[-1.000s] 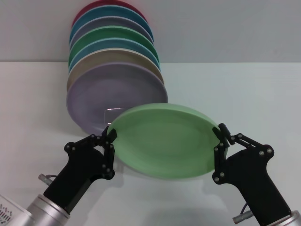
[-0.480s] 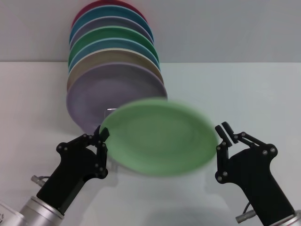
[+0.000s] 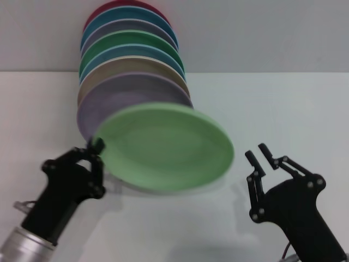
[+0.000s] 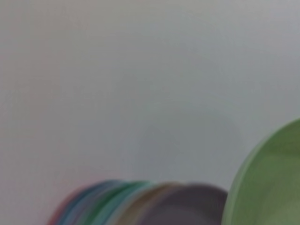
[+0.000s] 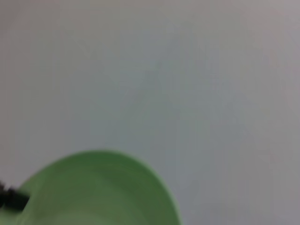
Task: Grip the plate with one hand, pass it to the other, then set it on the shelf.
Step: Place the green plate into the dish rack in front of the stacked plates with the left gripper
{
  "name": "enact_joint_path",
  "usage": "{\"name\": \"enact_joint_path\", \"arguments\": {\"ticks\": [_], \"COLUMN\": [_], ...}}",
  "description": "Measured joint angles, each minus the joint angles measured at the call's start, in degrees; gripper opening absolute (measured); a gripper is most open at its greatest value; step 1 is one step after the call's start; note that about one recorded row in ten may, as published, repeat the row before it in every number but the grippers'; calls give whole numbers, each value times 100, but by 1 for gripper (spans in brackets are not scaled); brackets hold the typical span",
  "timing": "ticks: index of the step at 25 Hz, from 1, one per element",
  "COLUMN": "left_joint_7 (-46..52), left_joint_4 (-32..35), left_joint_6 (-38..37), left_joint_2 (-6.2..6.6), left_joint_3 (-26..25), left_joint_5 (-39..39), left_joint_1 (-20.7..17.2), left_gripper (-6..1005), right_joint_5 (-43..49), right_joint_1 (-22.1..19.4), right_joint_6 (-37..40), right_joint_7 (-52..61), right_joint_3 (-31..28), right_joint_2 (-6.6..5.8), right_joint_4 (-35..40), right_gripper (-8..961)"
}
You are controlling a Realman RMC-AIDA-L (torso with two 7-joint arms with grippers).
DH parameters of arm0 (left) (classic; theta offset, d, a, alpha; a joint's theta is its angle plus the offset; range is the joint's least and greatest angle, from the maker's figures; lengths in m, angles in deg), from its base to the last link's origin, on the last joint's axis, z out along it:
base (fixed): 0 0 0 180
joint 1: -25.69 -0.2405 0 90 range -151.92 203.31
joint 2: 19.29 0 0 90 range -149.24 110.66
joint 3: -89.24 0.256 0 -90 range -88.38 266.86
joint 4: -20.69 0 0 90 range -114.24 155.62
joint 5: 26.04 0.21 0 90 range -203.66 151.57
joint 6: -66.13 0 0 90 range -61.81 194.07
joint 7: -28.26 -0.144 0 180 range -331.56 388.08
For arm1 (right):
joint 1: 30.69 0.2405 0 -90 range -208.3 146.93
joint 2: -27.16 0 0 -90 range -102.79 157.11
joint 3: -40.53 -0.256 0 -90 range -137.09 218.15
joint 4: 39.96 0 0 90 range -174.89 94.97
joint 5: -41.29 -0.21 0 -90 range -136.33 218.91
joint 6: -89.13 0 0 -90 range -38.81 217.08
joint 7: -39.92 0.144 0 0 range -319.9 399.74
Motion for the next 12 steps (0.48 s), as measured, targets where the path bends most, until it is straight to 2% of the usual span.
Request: {"name": "enact_joint_path", "arguments": {"ticks": [2,7,12], "left_joint_7": [55,100,72], "left_joint_4": [21,243,307], "left_joint_6": [-440,-901,-1080], "left_joint_2": [26,27,26], "left_joint_3": [-220,-653,-848], "left_joint_5": [1,15,28], "left_joint_1": [-102,-129,-27], "left_gripper": [50,53,56], "right_joint_5": [-7,-32,-256], "right_joint_1": [-23,-34,63], "right_joint_6": [17,-13,-40], "right_joint_7": [-1,16,25], "right_joint_3": [115,130,151], "right_joint_2": [9,21,31], "right_joint_4": [160,327,454], "right_gripper": [141,139,138]}}
